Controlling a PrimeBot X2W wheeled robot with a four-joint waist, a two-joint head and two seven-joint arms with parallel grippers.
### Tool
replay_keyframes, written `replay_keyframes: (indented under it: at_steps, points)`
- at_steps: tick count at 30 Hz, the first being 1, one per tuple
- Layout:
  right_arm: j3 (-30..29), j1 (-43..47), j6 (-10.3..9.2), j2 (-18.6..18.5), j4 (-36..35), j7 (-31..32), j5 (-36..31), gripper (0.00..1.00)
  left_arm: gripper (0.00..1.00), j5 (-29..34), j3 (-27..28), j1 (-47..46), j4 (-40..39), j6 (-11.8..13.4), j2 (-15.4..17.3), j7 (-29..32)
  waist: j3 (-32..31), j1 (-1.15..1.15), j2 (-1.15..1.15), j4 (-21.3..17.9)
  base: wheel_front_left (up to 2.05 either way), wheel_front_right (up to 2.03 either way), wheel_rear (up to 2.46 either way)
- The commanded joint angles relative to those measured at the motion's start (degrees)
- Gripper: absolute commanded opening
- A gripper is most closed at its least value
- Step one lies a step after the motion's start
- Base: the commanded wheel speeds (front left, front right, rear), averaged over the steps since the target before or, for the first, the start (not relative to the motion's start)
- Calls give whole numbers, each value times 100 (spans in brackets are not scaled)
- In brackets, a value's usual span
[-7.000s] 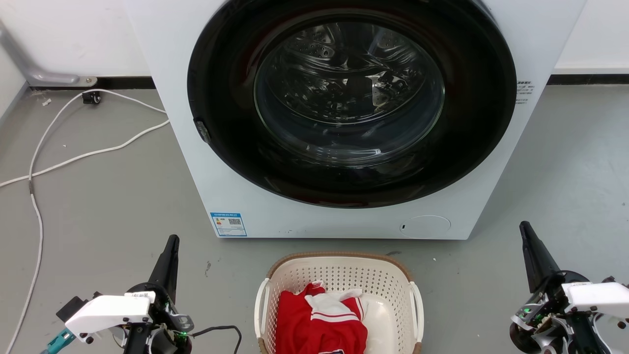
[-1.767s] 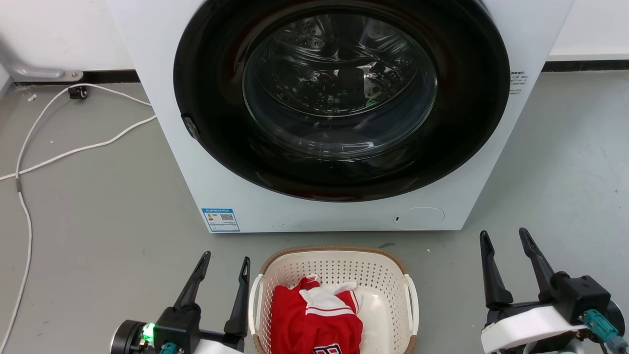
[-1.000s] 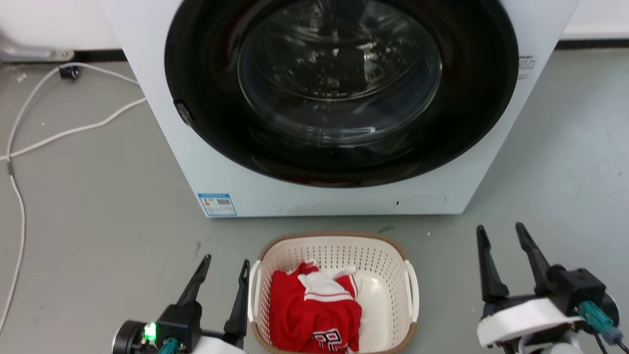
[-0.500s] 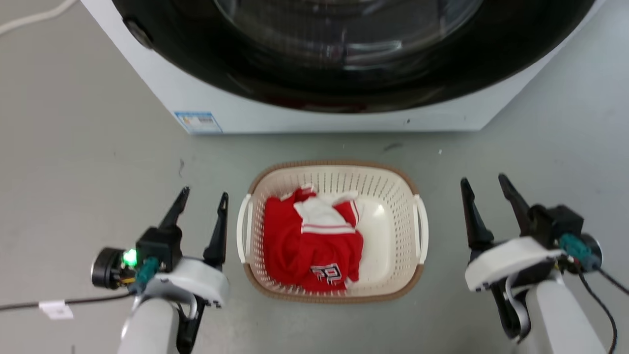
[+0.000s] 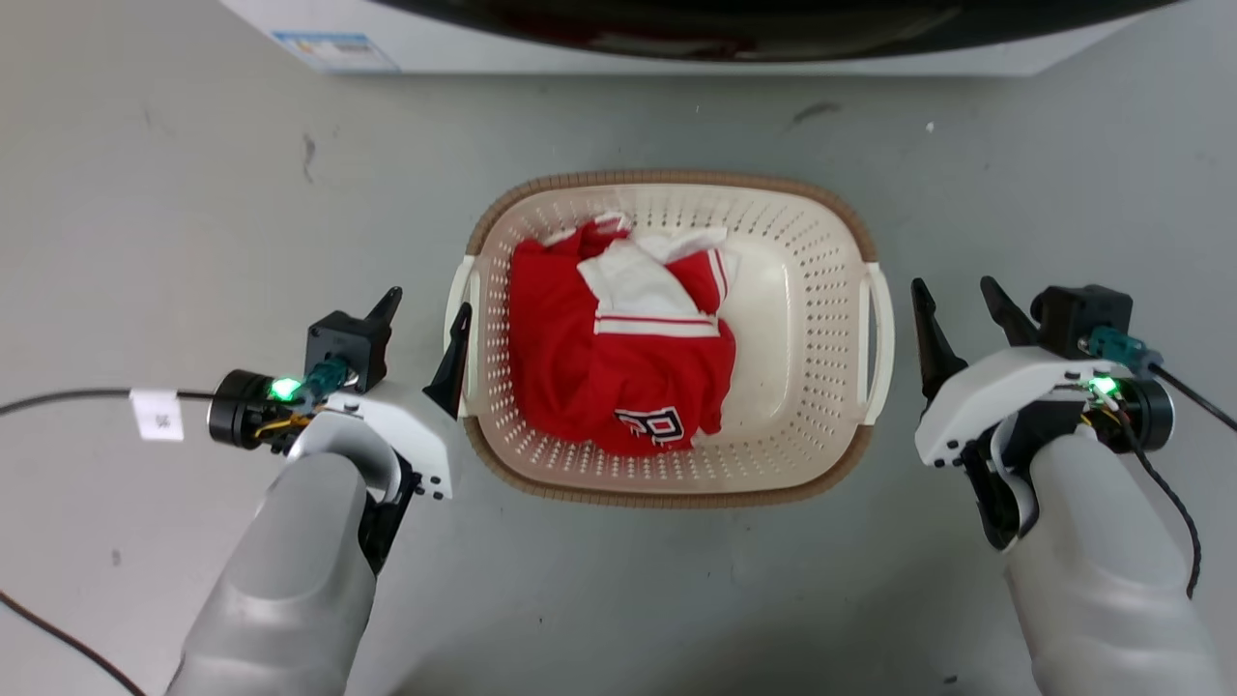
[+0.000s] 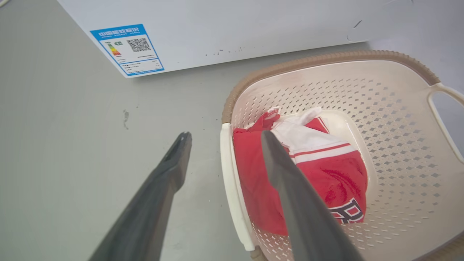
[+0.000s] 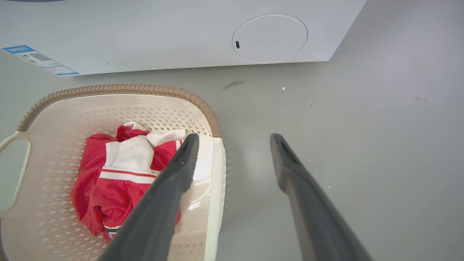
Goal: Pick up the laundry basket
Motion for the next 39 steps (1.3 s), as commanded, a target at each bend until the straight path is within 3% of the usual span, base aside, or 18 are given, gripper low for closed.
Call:
replay_keyframes:
  at_steps: [1,9,19,26,39]
  points:
    - [-4,-171,-4,5,155,-8,37,100,100,-72,-104,-143,160,-2,50,-15,287,-1,0,71,0,0,0]
    - [295,-980,-4,3,1451,-160,279,100,100,-822,-1077,-979,1236,-4,189,112,686,-1,0,88,0,0,0]
    - [1031,-1770,-4,2,2645,243,1022,100,100,-1916,-2199,-1470,1499,-3,362,591,989,-1,0,93,0,0,0]
    - [1270,-2150,-4,3,2913,714,1034,100,100,-2426,-2908,-1805,1505,-4,464,828,1127,-1,0,138,0,0,0]
    - [1118,-2281,-4,3,2957,1158,868,100,100,-3220,-3877,-2249,1561,-3,642,1230,1277,-1,0,140,0,0,0]
